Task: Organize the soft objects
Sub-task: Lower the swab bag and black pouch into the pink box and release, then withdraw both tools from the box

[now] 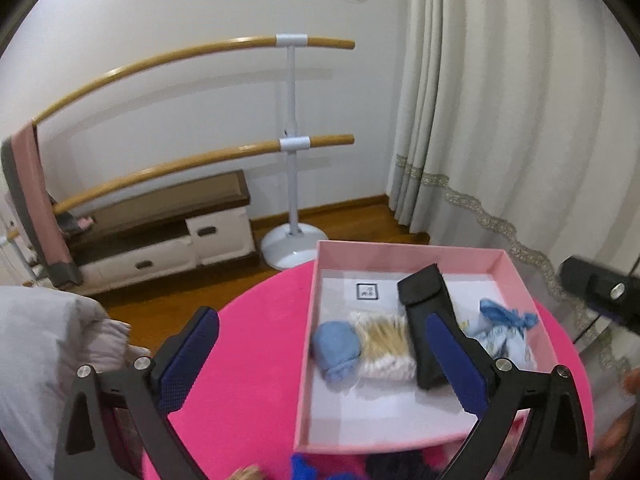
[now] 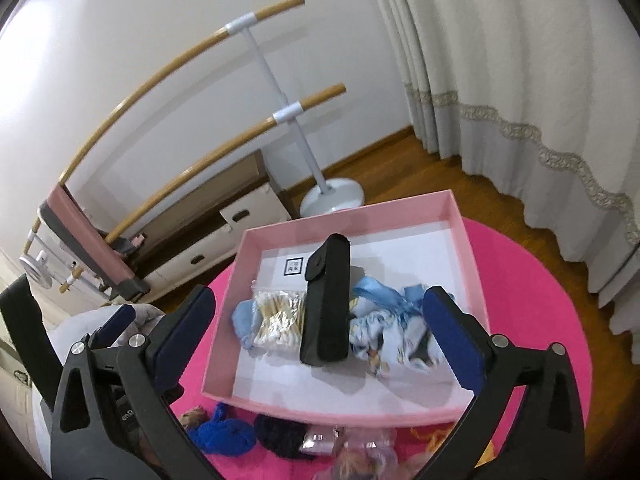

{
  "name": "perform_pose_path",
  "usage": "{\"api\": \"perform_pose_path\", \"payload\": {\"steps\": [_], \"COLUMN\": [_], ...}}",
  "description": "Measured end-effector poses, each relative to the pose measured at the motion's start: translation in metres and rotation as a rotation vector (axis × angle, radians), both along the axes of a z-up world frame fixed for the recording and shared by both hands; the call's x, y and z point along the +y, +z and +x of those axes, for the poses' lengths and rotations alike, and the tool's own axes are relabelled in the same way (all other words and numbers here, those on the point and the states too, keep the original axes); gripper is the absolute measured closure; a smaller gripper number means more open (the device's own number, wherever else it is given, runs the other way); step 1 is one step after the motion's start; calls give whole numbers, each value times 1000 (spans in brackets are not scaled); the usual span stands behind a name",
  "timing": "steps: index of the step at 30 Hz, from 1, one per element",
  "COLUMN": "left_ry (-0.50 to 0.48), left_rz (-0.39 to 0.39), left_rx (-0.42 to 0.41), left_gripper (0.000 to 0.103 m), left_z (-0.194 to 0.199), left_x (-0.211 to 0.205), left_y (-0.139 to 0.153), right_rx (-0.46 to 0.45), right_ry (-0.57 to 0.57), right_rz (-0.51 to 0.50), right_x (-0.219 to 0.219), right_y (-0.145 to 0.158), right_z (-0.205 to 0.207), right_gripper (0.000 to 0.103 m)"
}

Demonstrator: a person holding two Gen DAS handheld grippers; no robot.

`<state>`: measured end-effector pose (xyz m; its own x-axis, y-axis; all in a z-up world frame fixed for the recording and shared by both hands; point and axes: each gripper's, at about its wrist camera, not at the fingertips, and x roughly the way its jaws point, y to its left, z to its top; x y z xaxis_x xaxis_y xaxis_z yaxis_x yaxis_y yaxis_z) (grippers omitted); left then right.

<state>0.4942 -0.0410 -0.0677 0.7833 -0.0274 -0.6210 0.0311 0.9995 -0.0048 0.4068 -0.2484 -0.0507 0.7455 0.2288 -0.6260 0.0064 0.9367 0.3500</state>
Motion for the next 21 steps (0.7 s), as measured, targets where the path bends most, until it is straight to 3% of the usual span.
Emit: {"api": "perform_pose_path", "payload": {"steps": [13,21], "left_ry": [-10,4], "left_rz": [-8,11], "left_rx": [-160,-196], "left_gripper": [1,0], "left_z": [-189,-280], "left_x": [14,19], "left_y": [15,10], "right_rx": [-187,-226], "right_ry": [-111,-173], "right_rz": [-2,-90], "right_x": [-24,-15], "right_y": [13,7], "right_z": [-159,-238], "right_gripper": [0,0]}}
